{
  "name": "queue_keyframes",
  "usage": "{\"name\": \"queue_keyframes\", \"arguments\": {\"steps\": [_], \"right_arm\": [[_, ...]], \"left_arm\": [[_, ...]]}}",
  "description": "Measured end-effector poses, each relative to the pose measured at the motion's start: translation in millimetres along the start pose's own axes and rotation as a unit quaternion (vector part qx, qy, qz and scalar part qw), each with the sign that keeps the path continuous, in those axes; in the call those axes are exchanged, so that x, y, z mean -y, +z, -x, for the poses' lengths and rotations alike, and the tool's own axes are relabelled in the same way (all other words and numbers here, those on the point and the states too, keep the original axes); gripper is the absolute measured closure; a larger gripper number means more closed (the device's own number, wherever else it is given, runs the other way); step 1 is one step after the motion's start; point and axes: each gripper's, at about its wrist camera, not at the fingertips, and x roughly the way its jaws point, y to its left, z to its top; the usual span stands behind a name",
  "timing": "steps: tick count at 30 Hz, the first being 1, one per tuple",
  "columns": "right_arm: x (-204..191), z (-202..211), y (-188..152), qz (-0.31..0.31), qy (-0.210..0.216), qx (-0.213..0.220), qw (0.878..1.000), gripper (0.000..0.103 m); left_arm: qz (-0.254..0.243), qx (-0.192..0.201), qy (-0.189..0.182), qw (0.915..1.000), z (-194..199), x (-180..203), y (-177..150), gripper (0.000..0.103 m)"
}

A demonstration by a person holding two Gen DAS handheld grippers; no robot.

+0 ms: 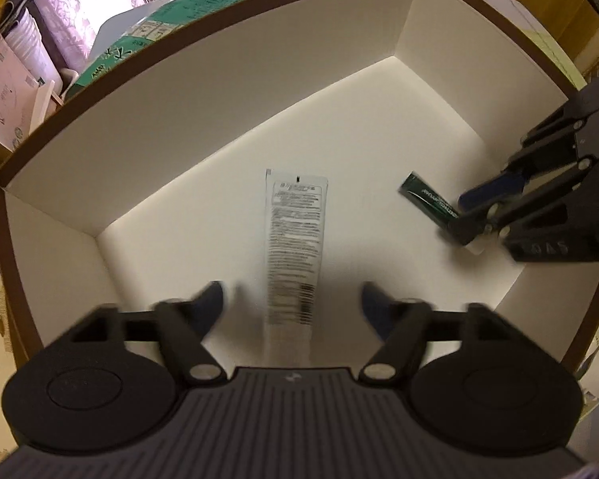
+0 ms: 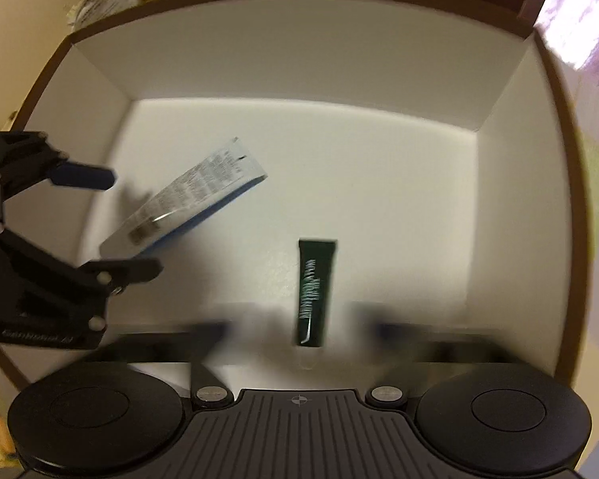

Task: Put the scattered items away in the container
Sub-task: 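Open both grippers to drop the tubes into the box, then grasp the white hair clip with the right gripper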

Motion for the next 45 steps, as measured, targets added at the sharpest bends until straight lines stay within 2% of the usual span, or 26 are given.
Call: {"name": "queue_keyframes", "arguments": {"steps": [2, 8, 11, 25, 36, 45], "right_arm": [[0.5, 6.5, -2.3, 0.010, 0.020, 0.012, 1.000, 0.000], [6.4, 19.7, -6.8, 0.008, 0.019, 0.019, 1.000, 0.000], [-2.8, 24.2, -5.6, 0.008, 0.019, 0.024, 0.999, 0.000], [-24.2, 62.2, -31.4, 0.028, 0.018, 0.068, 0.997, 0.000], [-34.9, 112.6, -60.1, 0.033, 0.017, 0.134, 0.990, 0.000], [-35.9, 153.2, -102.5, 0.040, 0.008, 0.186, 0.982, 0.000]], "left_arm": [[-0.001, 0.000, 0.002, 1.0000, 1.5, 1.6, 0.5, 0.026], [0.010, -0.002, 0.010, 0.9999, 6.7, 1.1, -3.4, 0.024], [0.013, 0.001, 0.015, 0.9998, 13.3, 5.1, -9.7, 0.021], [0.029, 0.022, 0.056, 0.9977, 53.3, 26.4, -26.5, 0.020], [0.047, 0.060, 0.088, 0.9932, 107.1, 48.2, -45.3, 0.020], [0.062, 0.092, 0.105, 0.9883, 145.3, 74.4, -70.3, 0.017]]}}
